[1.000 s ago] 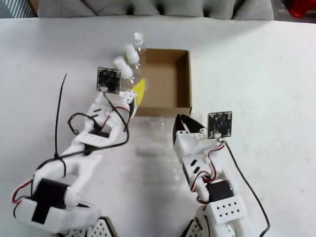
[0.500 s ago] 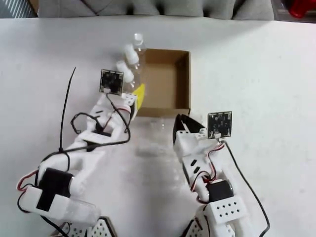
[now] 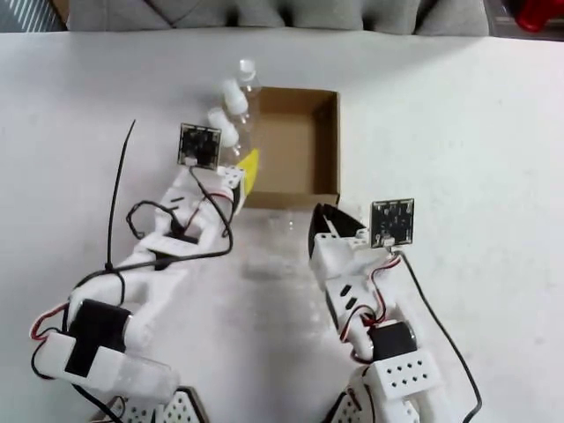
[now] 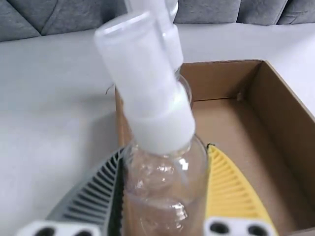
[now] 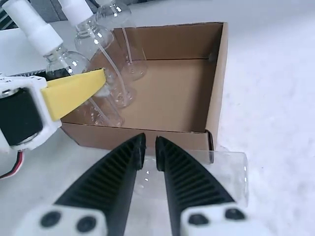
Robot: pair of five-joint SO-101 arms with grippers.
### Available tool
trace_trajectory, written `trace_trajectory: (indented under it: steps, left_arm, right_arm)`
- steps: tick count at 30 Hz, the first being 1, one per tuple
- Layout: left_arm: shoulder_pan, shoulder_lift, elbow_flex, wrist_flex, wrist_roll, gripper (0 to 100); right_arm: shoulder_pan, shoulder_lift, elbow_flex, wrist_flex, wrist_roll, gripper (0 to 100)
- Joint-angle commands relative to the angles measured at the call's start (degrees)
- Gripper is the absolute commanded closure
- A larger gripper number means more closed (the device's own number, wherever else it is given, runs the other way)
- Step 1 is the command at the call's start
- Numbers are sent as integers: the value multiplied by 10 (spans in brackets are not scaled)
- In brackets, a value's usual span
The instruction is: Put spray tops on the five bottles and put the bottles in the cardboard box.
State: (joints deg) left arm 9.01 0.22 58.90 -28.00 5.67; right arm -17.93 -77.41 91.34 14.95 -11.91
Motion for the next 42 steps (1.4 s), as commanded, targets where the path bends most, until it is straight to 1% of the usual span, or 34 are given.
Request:
trace_trajectory:
  steps: [1,5,9,12,14,23,42]
  left_arm:
    - [-10,-1,-18,-17,-6,891]
    - [-9,-1,-4,-18,-6,793]
    - [-11,-1,-4,-18,-6,748]
    - [-11,-1,-4,-17,-6,733]
    - [-11,-1,-4,-17,-6,723]
    - [-11,-1,-3,-16,-4,674]
    - [-12,-9,6,-19,0,640]
  right_arm:
    - [3,-3,-10,6,2,981]
    - [4,-3,-10,6,2,981]
    - [3,-7,-3,4,4,981]
    - [3,-7,-2,4,35,981]
    - [3,-7,-2,5,42,981]
    - [3,-7,-2,5,45,981]
    - [3,-7,-2,5,49,981]
